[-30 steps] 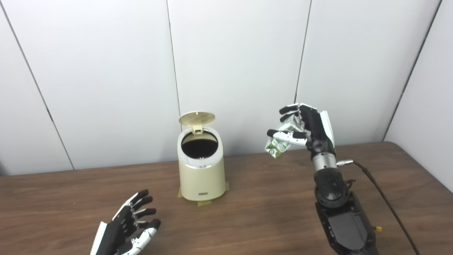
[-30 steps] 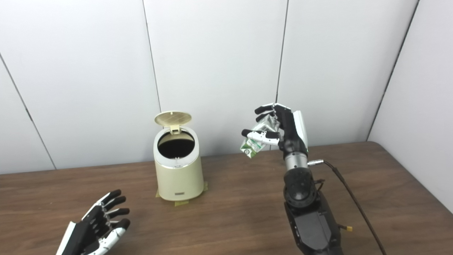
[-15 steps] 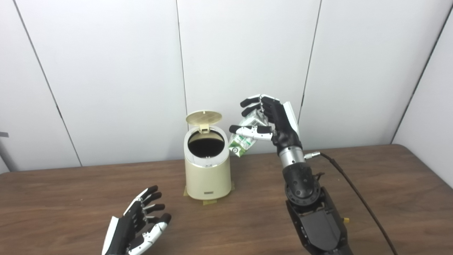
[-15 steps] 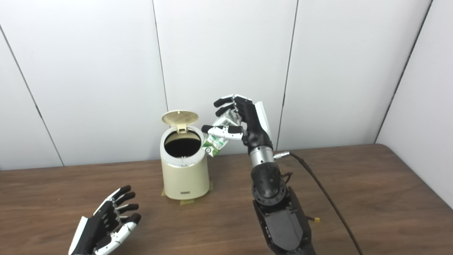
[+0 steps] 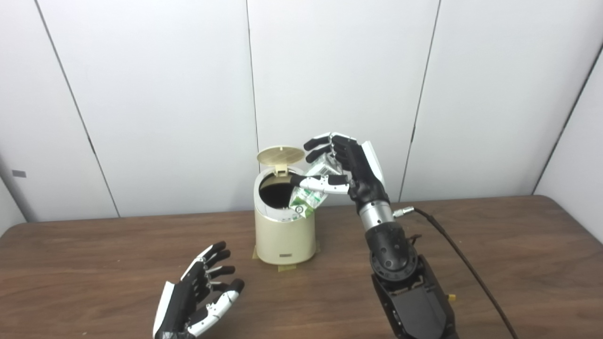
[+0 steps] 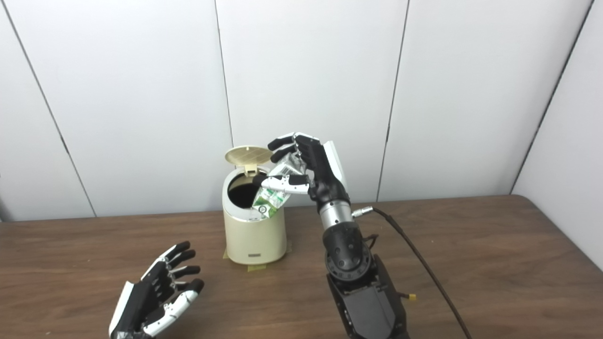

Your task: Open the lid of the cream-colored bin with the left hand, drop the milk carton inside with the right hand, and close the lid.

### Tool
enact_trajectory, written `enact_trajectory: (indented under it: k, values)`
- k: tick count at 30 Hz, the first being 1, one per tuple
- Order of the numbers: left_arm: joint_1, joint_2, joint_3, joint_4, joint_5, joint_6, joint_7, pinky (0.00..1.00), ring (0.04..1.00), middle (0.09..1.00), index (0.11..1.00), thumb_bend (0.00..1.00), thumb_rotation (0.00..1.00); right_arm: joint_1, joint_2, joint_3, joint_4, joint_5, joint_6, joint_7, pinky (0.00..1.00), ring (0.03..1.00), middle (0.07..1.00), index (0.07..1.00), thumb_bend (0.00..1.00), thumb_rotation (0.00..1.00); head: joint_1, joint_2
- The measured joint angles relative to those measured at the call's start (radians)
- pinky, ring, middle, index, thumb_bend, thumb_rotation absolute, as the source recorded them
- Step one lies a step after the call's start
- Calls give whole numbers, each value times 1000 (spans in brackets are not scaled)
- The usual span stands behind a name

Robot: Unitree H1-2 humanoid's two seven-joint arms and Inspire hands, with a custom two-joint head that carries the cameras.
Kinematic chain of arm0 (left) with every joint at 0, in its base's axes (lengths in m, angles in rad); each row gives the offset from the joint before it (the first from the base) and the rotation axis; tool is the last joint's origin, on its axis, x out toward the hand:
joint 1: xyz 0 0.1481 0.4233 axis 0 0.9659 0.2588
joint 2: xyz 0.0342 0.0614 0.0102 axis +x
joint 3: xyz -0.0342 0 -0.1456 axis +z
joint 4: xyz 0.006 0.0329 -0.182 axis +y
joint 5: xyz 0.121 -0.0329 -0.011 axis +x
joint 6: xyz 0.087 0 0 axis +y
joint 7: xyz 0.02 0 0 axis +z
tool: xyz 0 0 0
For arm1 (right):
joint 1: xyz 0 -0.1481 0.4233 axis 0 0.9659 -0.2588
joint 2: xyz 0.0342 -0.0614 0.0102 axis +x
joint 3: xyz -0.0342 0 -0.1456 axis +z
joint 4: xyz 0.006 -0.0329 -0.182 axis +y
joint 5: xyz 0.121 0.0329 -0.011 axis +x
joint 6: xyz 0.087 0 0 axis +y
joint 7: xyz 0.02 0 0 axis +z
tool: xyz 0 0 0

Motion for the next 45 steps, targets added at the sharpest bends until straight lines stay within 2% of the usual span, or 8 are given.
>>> enact_trajectory:
  k: [7,14,24,29,37,42,45]
  values:
    - [0,-14,-4,-6,2,5,6,578,735,827,855,624,267,-8,8,15,60,-15,-28,-4,303,377,490,548,511,0,17,0]
    - [1,-16,-8,-17,2,5,7,587,743,832,857,589,214,-83,17,17,169,-17,-80,-24,300,375,492,549,510,0,31,5]
    - [18,-23,-14,-36,3,8,9,580,742,831,860,608,253,-128,30,23,308,-29,-165,-58,299,381,495,539,512,0,43,12]
    - [21,-22,-14,-40,3,8,9,573,739,826,859,603,242,-169,30,21,373,-29,-205,-86,303,384,497,536,512,0,41,12]
    - [32,-19,-15,-63,4,11,7,573,738,829,862,608,252,-194,38,21,470,-34,-302,-153,299,382,496,536,512,0,37,20]
    - [38,-19,-15,-70,5,34,6,570,735,828,859,612,250,-196,49,23,501,-64,-333,-224,293,375,497,548,509,0,37,23]
    - [39,-18,-16,-71,5,39,6,582,737,831,862,619,269,-198,49,27,544,-91,-385,-270,300,376,497,548,509,0,37,25]
